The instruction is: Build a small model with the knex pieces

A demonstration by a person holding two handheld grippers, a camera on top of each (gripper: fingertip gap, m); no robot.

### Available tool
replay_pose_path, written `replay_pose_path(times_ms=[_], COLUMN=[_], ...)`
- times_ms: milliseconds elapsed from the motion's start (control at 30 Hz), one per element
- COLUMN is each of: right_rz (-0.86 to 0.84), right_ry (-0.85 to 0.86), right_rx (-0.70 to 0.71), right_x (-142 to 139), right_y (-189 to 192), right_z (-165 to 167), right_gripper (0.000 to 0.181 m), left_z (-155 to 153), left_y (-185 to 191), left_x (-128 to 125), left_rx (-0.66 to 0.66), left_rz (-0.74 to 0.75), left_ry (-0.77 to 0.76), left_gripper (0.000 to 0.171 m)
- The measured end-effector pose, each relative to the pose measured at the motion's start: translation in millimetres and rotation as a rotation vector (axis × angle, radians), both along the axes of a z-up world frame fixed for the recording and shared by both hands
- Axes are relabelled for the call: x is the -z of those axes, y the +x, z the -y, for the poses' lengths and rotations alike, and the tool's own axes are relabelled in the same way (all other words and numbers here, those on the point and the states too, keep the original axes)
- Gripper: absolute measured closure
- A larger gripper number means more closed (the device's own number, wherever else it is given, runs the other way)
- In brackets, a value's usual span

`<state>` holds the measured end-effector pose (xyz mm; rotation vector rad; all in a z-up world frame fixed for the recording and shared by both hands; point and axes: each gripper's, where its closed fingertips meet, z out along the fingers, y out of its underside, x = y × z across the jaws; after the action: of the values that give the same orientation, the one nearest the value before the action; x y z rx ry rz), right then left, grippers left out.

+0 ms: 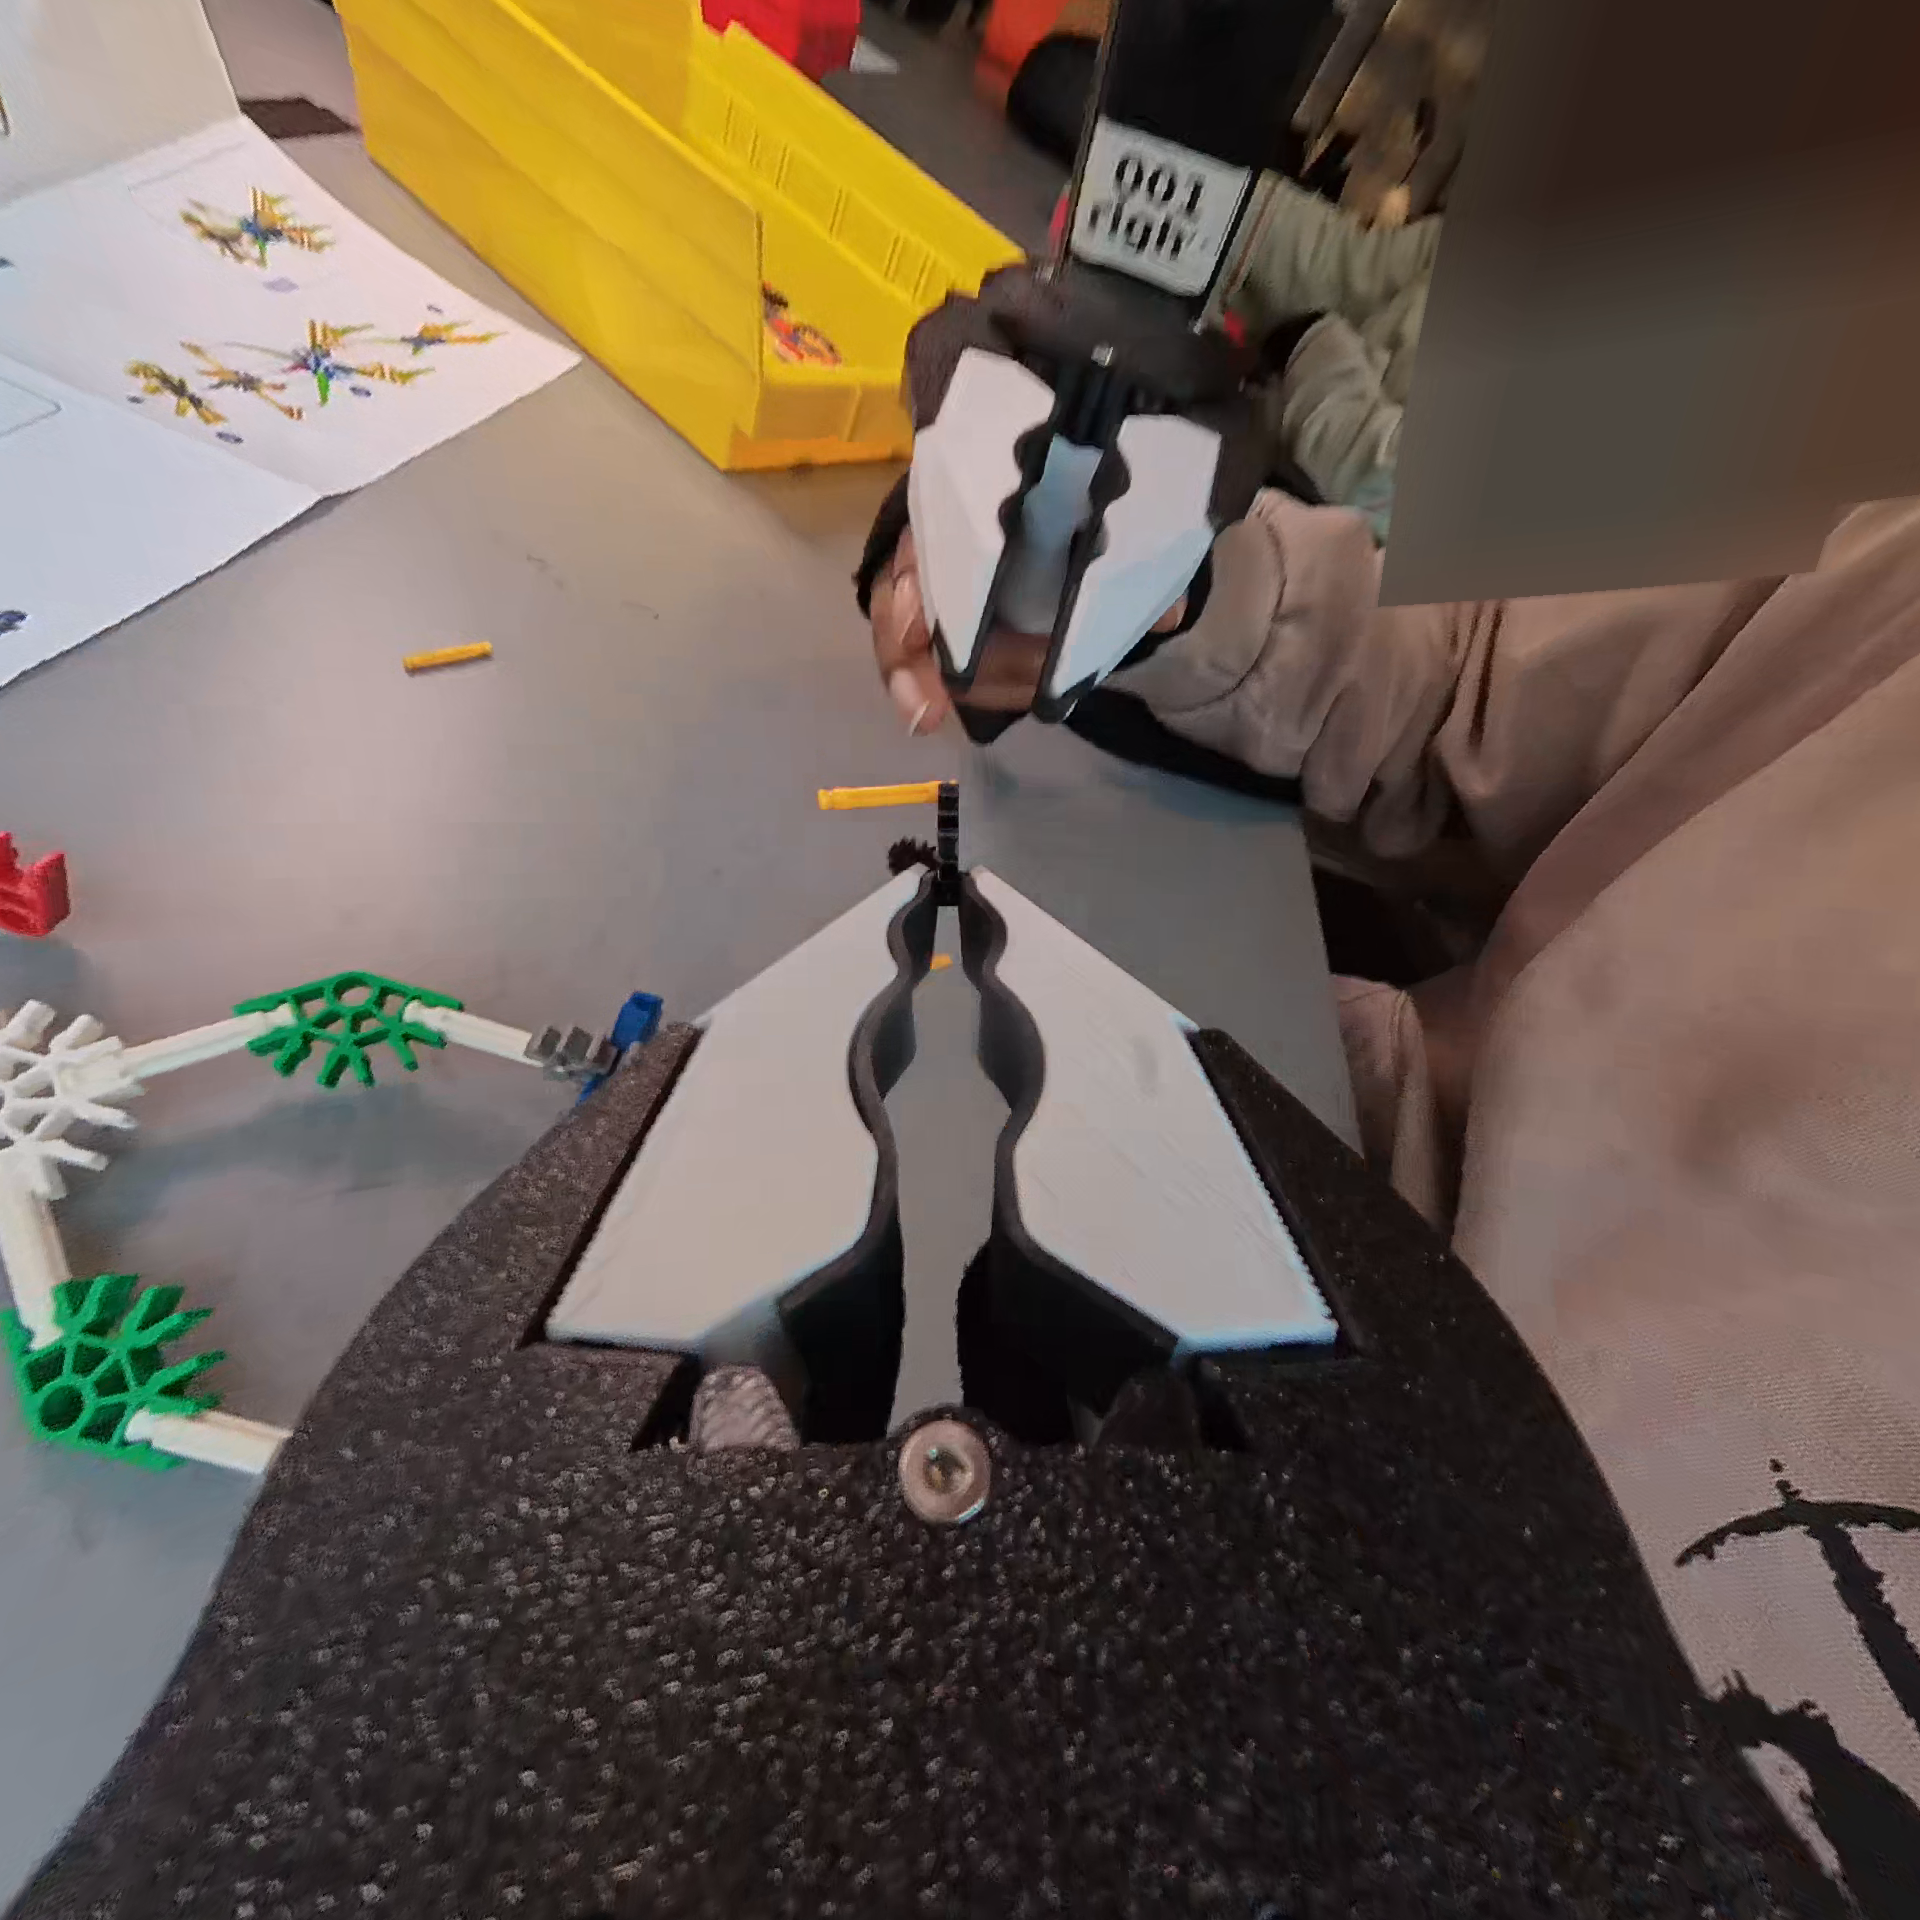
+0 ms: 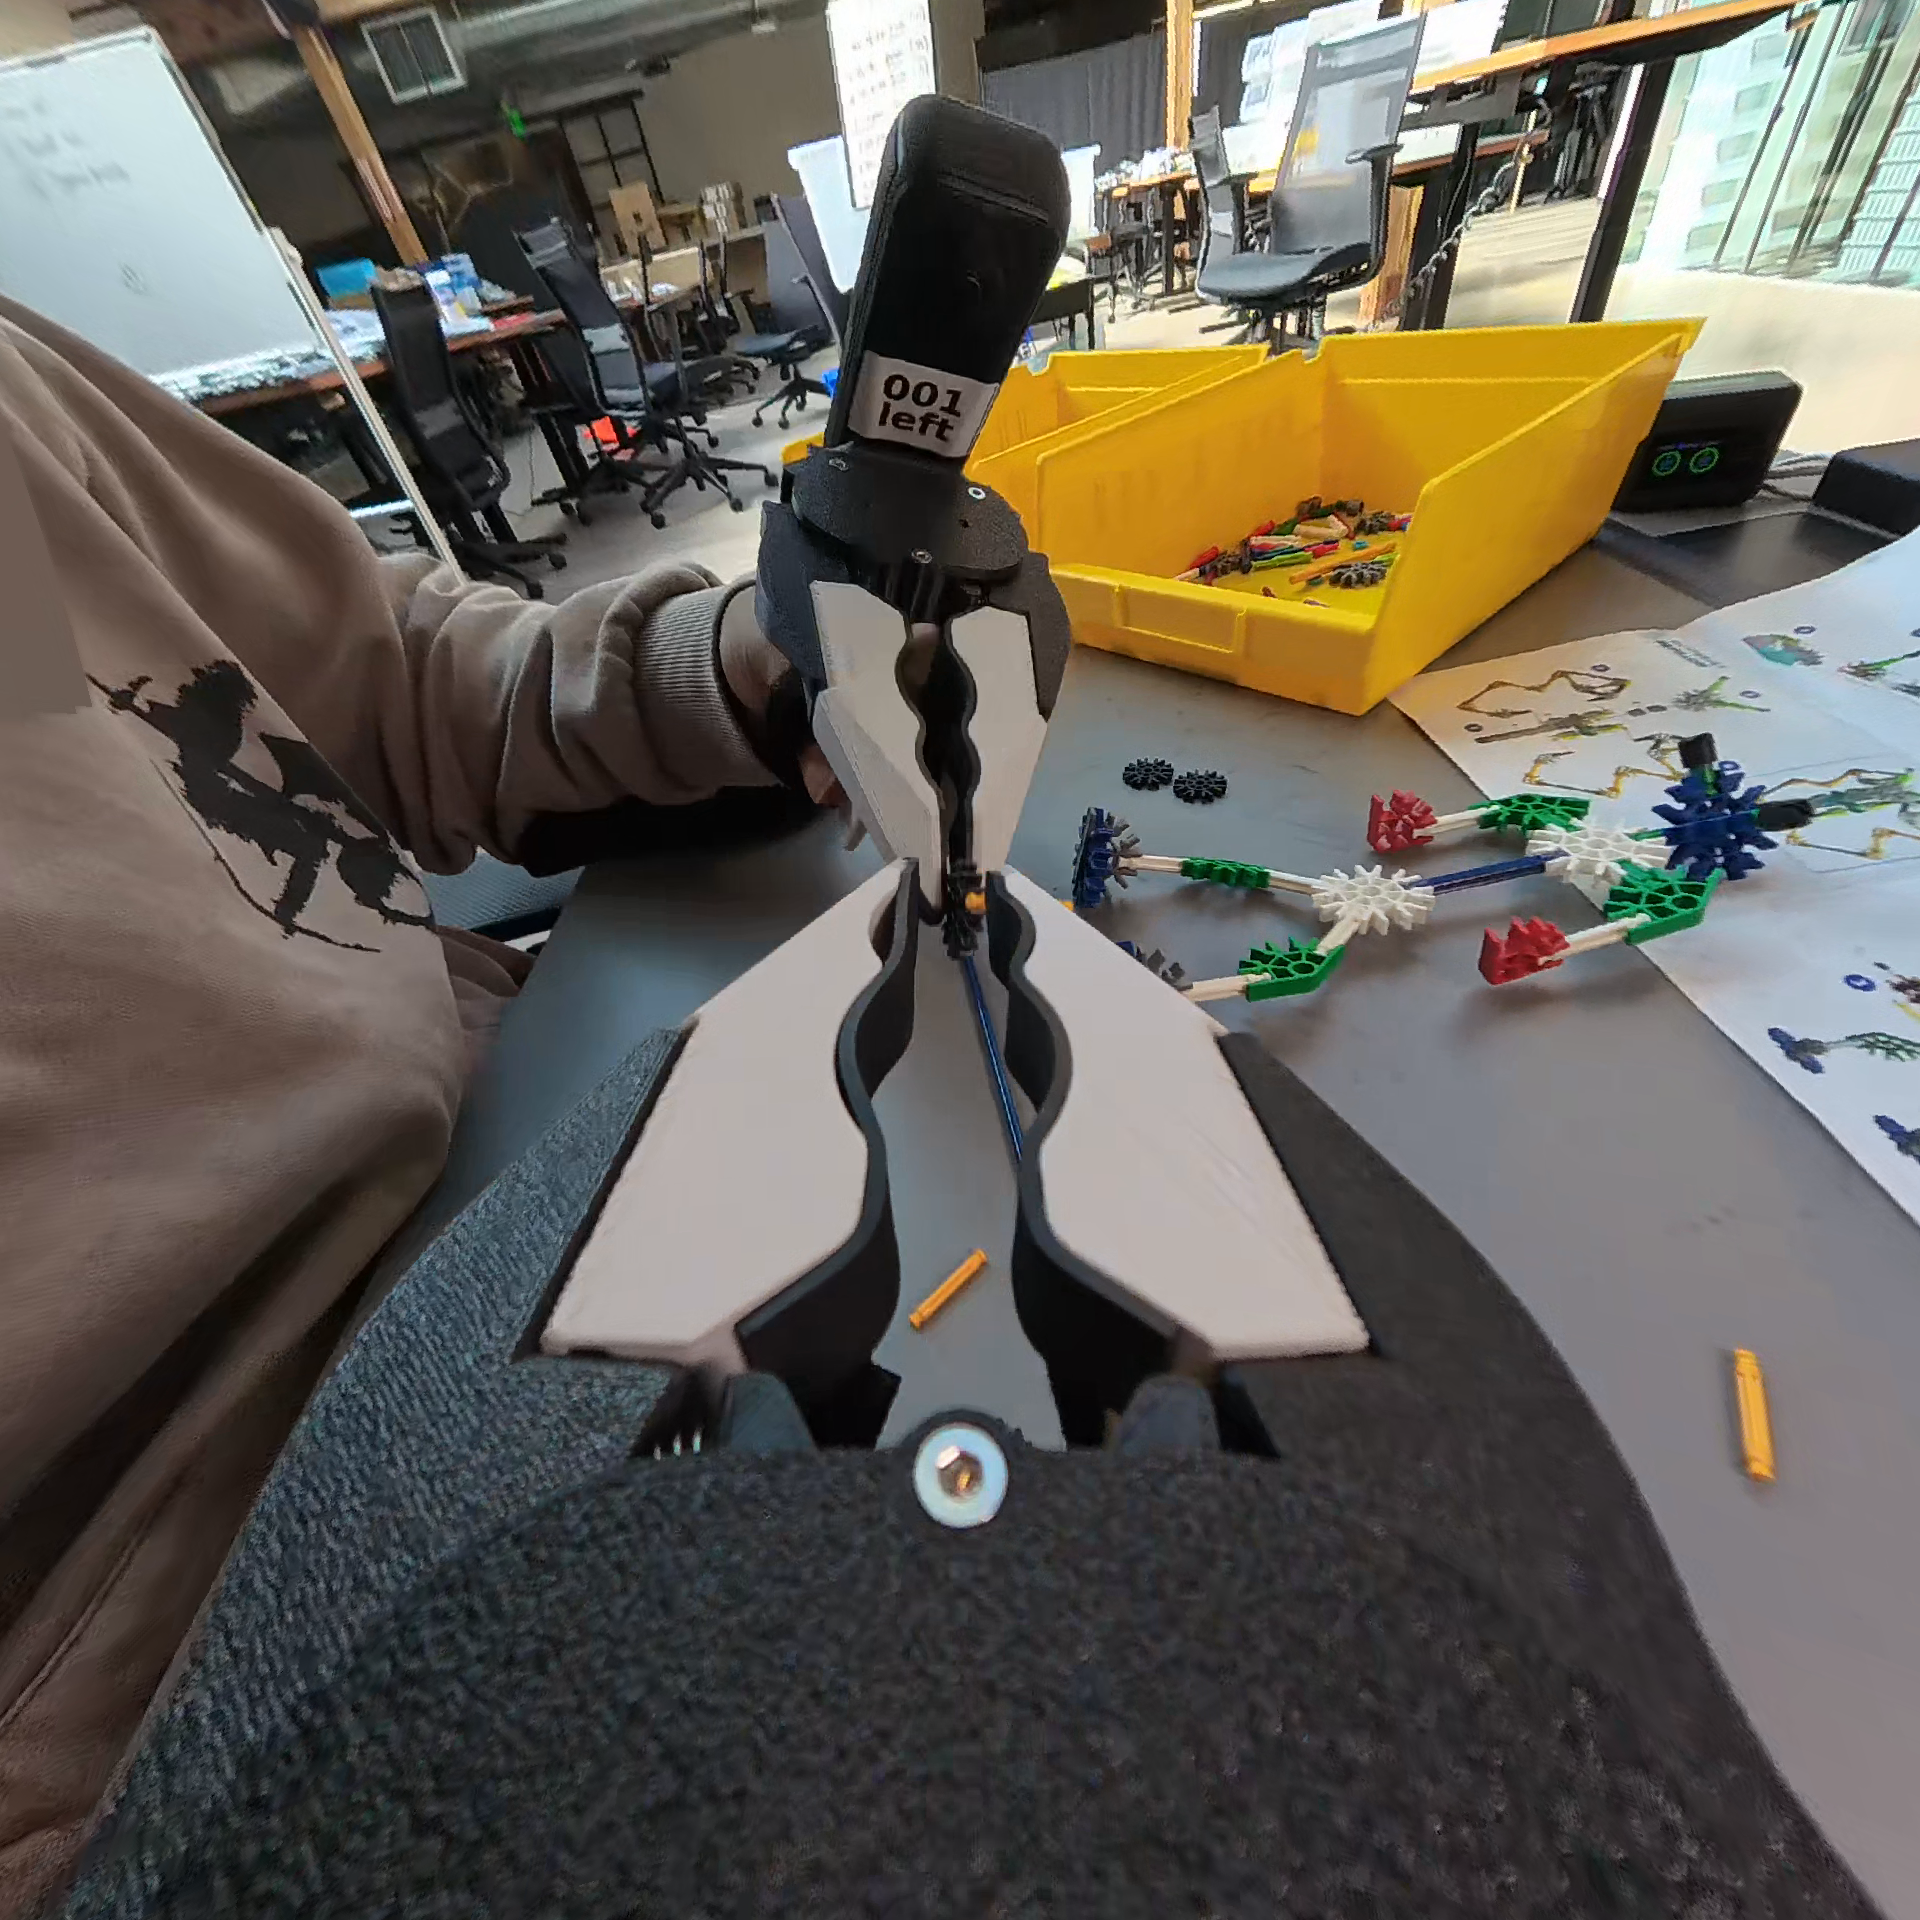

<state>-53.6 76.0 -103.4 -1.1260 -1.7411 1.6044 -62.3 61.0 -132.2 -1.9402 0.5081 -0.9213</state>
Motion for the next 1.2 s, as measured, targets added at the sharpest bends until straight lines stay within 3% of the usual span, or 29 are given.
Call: replay_pose_path(times_ms=[200, 400, 800, 1067, 1200], right_rz=[0.173, 0.245, 0.283, 0.234, 0.209], right_ry=[0.197, 0.203, 0.120, -0.151, -0.177], right_rx=[-0.056, -0.073, -0.128, -0.104, -0.105], right_x=[34.5, 51.1, 54.1, 32.1, 26.3], right_y=[2.4, 3.9, 11.5, 5.7, 5.2], right_z=[6.3, 4.7, 12.3, 7.3, 7.9], right_gripper=[0.173, 0.175, 0.178, 0.179, 0.179], left_z=[2.3, -2.9, 0.6, -3.9, -5.4], left_y=[13.7, 21.7, 27.6, 24.3, 24.1], left_x=[36.7, 41.7, 34.1, 14.4, 5.1], left_rx=[0.105, 0.204, 0.236, 0.181, 0.162], left_rz=[-0.266, -0.380, -0.242, -0.026, 0.023], left_ry=[-0.086, -0.112, -0.138, -0.095, -0.061], left_gripper=[0.169, 0.169, 0.169, 0.166, 0.169])
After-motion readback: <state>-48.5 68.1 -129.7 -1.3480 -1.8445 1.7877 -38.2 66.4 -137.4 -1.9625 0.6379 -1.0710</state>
